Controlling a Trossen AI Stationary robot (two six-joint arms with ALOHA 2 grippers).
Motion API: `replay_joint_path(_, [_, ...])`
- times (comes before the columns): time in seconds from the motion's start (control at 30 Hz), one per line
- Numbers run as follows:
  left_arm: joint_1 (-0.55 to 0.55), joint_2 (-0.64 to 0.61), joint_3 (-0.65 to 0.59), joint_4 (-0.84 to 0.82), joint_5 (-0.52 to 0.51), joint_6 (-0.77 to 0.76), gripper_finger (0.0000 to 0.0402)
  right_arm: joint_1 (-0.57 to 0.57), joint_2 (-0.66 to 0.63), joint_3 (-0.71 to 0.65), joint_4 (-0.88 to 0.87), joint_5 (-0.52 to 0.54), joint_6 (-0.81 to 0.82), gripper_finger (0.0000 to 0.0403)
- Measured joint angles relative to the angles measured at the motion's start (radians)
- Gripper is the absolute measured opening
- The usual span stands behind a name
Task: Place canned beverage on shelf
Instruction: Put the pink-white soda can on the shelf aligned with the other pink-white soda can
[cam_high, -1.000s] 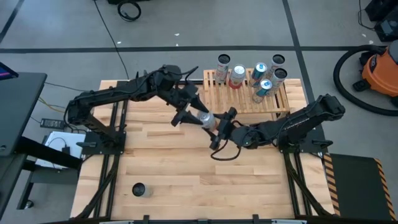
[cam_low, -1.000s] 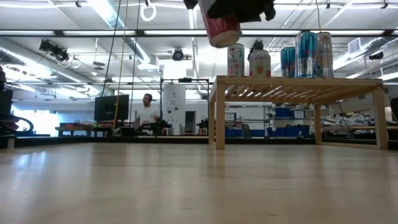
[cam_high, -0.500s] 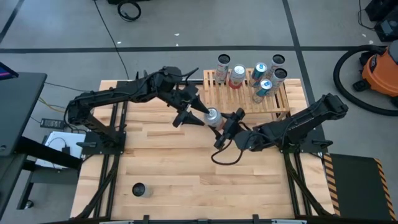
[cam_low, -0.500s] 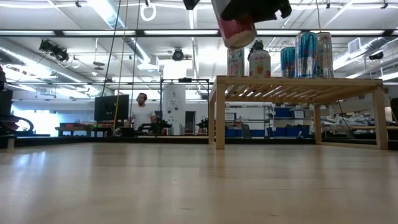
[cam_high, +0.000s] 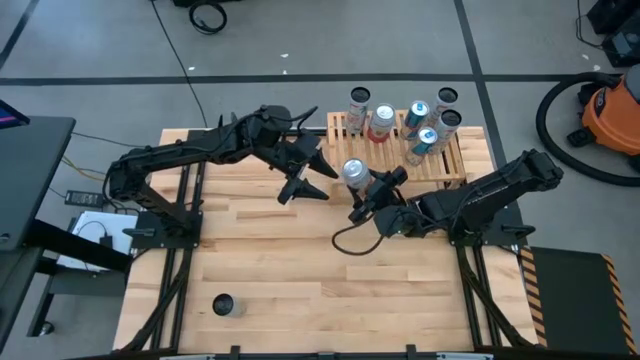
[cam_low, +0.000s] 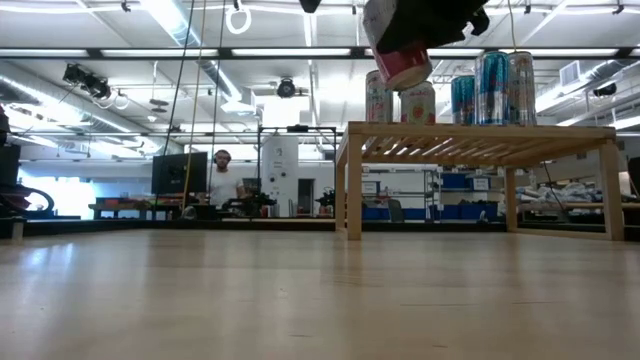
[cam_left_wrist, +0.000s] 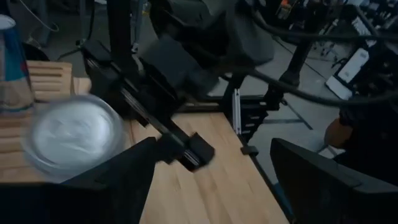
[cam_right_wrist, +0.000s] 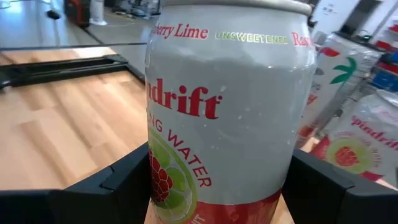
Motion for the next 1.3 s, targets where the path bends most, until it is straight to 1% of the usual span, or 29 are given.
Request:
replay_joint_path(0.1, [0.0,0.0,0.0,-0.028,0.0,0.016,0.0316,-0.029,-0.007,0.0,-0.003,0.015,-0.004,0.0294])
replay_joint_path(0.23, [0.008,0.0,0.0,-0.055,0.003,0.033,0.0316,-0.075,-0.011,0.0,0.014,0.011,-0.038,0.0294])
replay_joint_path(0.3, [0.013,0.0,0.0,-0.058,0.003,0.033,0.0316,-0.097,-0.013,0.0,0.072,-0.018,-0.082,0.0294])
replay_joint_path(0.37, [0.017,0.0,0.0,-0.069,0.003,0.039,0.0316,-0.114,-0.016,0.0,0.143,-0.063,-0.162,0.0294])
replay_joint_path(0.47, [0.019,-0.004,0.0,-0.086,0.009,0.043,0.0316,-0.138,-0.022,0.0,0.264,-0.172,-0.317,0.0294])
replay_joint_path(0.53, [0.023,-0.016,-0.001,-0.101,0.012,0.044,0.0316,-0.155,-0.037,0.0,0.324,-0.283,-0.406,0.0294])
replay_joint_path(0.6, [0.023,-0.037,-0.001,-0.12,0.012,0.044,0.0316,-0.174,-0.065,0.0,0.359,-0.409,-0.462,0.0294])
replay_joint_path(0.67, [0.024,-0.056,-0.001,-0.121,0.012,0.044,0.0316,-0.197,-0.102,0.0,0.367,-0.521,-0.488,0.0294])
replay_joint_path(0.9, [0.023,-0.123,-0.001,-0.163,0.013,0.067,0.0316,-0.296,-0.255,0.0,0.321,-0.898,-0.49,0.0295])
replay_joint_path(1.03, [0.022,-0.143,-0.003,-0.19,0.011,0.067,0.0316,-0.34,-0.343,0.0,0.284,-1.059,-0.49,0.0295])
replay_joint_path(1.1, [0.021,-0.149,0.002,-0.183,0.013,0.068,0.0316,-0.357,-0.384,0.0,0.258,-1.096,-0.484,0.0295])
replay_joint_path(1.13, [0.021,-0.152,0.001,-0.196,0.012,0.069,0.0316,-0.362,-0.404,0.0,0.247,-1.094,-0.481,0.0295])
replay_joint_path(1.3, [0.021,-0.156,-0.001,-0.209,0.012,0.069,0.0316,-0.367,-0.507,0.0,0.156,-1.0,-0.468,0.0295])
